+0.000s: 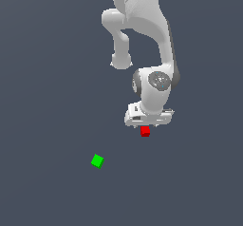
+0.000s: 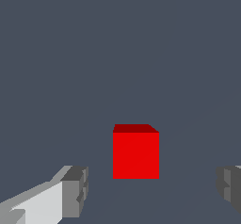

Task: Stack the red cube on top of the green cube.

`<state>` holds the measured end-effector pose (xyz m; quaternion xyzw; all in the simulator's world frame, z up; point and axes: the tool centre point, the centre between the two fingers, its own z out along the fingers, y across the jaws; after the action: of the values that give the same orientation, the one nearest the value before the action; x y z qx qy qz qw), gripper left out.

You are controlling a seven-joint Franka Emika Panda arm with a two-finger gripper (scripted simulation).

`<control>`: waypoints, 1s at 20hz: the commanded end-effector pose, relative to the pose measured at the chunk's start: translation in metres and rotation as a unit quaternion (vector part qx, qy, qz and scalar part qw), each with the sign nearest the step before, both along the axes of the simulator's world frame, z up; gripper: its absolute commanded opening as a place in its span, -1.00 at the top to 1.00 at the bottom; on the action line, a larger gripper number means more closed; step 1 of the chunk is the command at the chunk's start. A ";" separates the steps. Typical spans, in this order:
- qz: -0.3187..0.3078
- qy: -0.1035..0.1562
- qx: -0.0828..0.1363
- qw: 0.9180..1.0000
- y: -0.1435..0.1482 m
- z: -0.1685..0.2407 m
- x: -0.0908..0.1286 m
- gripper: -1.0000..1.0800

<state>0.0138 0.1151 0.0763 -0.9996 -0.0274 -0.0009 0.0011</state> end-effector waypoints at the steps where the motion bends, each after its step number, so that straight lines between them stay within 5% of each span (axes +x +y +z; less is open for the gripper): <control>1: 0.003 0.001 -0.001 1.000 0.007 -0.006 0.000 -0.92; 20: 0.004 0.001 -0.001 1.000 0.007 -0.045 0.000 -0.92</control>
<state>0.0140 0.1223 0.0392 -0.9995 -0.0311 0.0001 0.0000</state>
